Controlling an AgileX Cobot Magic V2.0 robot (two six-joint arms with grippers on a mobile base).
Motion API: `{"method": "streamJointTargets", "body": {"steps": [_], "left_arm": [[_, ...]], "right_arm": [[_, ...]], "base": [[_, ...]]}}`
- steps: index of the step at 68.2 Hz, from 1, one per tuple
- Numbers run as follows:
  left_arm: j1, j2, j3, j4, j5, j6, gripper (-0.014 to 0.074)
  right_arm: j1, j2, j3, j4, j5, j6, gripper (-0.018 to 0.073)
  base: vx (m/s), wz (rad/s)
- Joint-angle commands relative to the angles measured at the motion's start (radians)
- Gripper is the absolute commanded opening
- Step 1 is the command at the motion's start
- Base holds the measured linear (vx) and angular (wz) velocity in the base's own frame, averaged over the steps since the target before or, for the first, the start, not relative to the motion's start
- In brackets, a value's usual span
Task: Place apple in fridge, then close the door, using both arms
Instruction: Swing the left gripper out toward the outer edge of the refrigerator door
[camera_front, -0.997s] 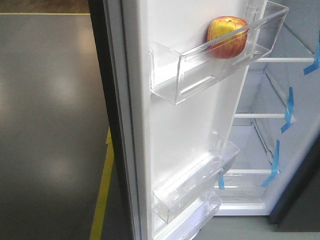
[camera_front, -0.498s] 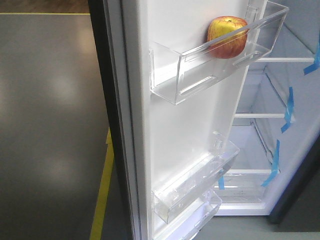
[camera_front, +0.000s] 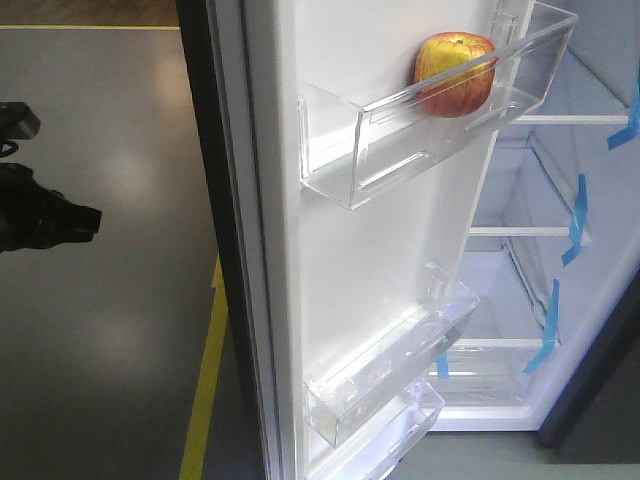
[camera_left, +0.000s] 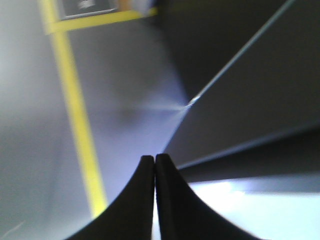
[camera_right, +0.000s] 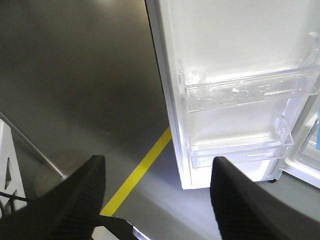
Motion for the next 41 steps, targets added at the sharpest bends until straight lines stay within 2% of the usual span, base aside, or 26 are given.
{"method": "streamJointTargets", "body": {"steps": [1,14,21,41], "left_arm": [[-0.007,0.027,-0.082,-0.161,-0.01,0.096,-0.0006],[-0.007,0.145,-0.191,-0.378,0.062,0.235,-0.0006],[-0.007,0.193,-0.248,-0.475,0.101,0.277,-0.0006],[-0.03,0.292,-0.354,-0.659,0.203,0.335,-0.0006]], "right_arm": [[0.0,0.019,-0.018,0.026,0.003,-0.01,0.0433],[0.0,0.019,-0.018,0.026,0.003,-0.01,0.0433],[0.0,0.019,-0.018,0.026,0.003,-0.01,0.0433],[0.0,0.019,-0.018,0.026,0.003,-0.01,0.0433]], "base": [[0.0,0.0],[0.0,0.0],[0.0,0.0],[0.0,0.0]]}}
